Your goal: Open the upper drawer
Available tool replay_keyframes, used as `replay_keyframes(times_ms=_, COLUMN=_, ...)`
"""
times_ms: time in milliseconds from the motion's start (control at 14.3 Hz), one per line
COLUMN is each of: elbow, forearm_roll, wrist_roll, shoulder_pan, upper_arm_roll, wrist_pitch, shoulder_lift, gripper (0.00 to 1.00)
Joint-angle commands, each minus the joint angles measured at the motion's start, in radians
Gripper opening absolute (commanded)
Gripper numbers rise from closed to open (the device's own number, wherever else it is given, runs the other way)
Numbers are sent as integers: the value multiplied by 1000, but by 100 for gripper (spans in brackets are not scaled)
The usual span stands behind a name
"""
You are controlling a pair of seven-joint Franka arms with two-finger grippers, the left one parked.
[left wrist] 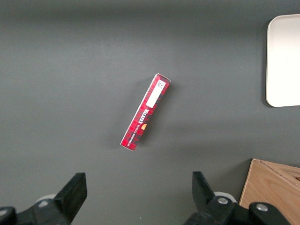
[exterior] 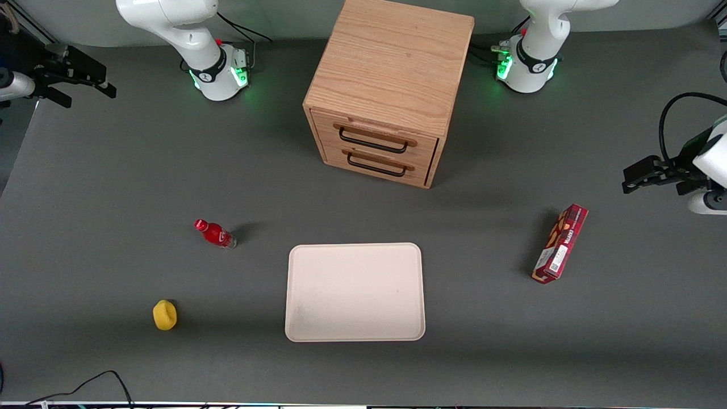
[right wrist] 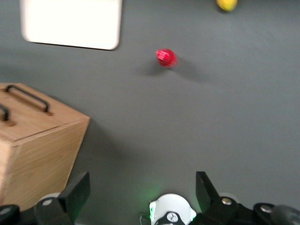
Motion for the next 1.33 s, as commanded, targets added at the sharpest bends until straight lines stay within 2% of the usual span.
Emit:
replay_keyframes(times_ms=0, elbow=176, forearm_roll=80, wrist_roll=-92, shoulder_pan=9, upper_arm_roll=101, wrist_pitch=-32, shoulder_lift=163, gripper=100)
replay_keyframes(times_ms=210, elbow=194, forearm_roll=202, wrist_roll=-214, shoulder_pan=9, upper_arm_roll=209, wrist_pitch=-26, shoulder_lift=267, gripper=100)
replay_keyframes(times_ms=420, elbow=230, forearm_roll=325, wrist_roll=-296, shoulder_pan=11, upper_arm_roll=276, wrist_pitch=-18, shoulder_lift=388, gripper=100)
replay_keyframes(times_ms=560, elbow=270, forearm_roll=330, wrist_roll=-296, shoulder_pan=11, upper_arm_roll=351, wrist_pitch=15, shoulder_lift=468, gripper=100)
replay_keyframes(times_ms=770, elbow=269, forearm_roll=322, wrist_roll=-292, shoulder_pan=13, upper_arm_roll=466, wrist_pitch=150, shoulder_lift=574, gripper=100)
replay_keyframes(times_ms=980, elbow=269, forearm_roll=306, wrist_roll=-292, shoulder_pan=23, upper_arm_roll=519, wrist_pitch=226, shoulder_lift=669, gripper=100)
replay_keyframes(times_ms=1190, elbow=260, forearm_roll=215, wrist_roll=-282, shoulder_pan=45, upper_arm_roll=597, wrist_pitch=336, shoulder_lift=724, gripper=100)
replay_keyframes(times_ms=1260, elbow=260, forearm_roll=209, wrist_roll=-281, shoulder_pan=46, upper_arm_roll=611, wrist_pitch=364, shoulder_lift=744, gripper=100)
